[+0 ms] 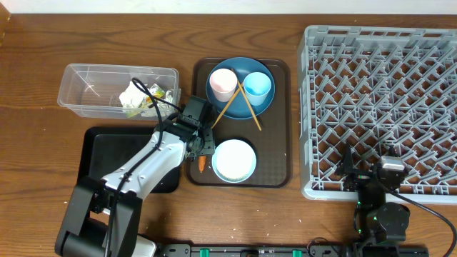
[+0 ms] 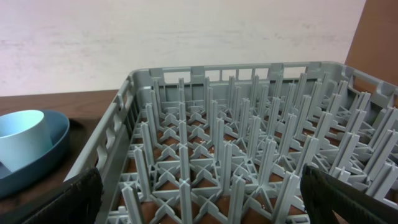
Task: Sort waste into correct bins and load items into the dishwasher rack
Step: 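Close the left gripper on the carrot and lift it, then carry the carrot left and release it onto the black tray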
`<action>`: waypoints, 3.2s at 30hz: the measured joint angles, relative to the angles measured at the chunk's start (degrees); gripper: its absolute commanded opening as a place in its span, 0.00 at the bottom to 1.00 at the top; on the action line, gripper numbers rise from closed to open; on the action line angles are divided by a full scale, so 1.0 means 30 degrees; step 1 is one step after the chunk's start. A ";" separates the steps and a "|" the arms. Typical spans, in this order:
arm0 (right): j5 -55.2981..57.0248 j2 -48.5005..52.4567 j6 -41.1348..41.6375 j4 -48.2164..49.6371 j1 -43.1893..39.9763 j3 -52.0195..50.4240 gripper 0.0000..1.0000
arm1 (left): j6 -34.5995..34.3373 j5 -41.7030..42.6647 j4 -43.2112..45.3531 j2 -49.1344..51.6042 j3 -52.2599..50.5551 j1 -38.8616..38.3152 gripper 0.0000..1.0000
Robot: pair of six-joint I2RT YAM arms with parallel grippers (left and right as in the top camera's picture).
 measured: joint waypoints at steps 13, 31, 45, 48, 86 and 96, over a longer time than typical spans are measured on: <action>0.0000 0.0000 0.0000 0.0000 0.0000 0.0000 0.99 | 0.0000 0.0000 0.0211 0.0000 -0.0007 -0.0532 0.46; 0.0000 0.0000 0.0000 0.0007 0.0000 0.0000 0.99 | 0.0000 -0.0233 0.0692 0.1078 -0.0015 -0.0583 0.46; 0.0000 0.0000 0.0000 0.0007 0.0000 0.0000 0.99 | 0.0080 -0.0794 0.1202 0.1814 0.0044 -0.0619 0.30; 0.0000 0.0000 0.0000 0.0007 0.0000 0.0000 0.99 | 0.0051 -0.0925 0.1173 0.1814 0.0044 -0.0605 0.19; 0.0000 0.0000 0.0000 0.0000 0.0000 0.0000 0.99 | -0.4284 -0.5377 -0.4095 -0.6135 -0.0444 0.5282 0.06; 0.0000 0.0000 0.0000 0.0007 0.0000 0.0000 0.99 | -0.7395 -0.5493 -0.1974 -0.5865 -0.2958 0.7533 0.11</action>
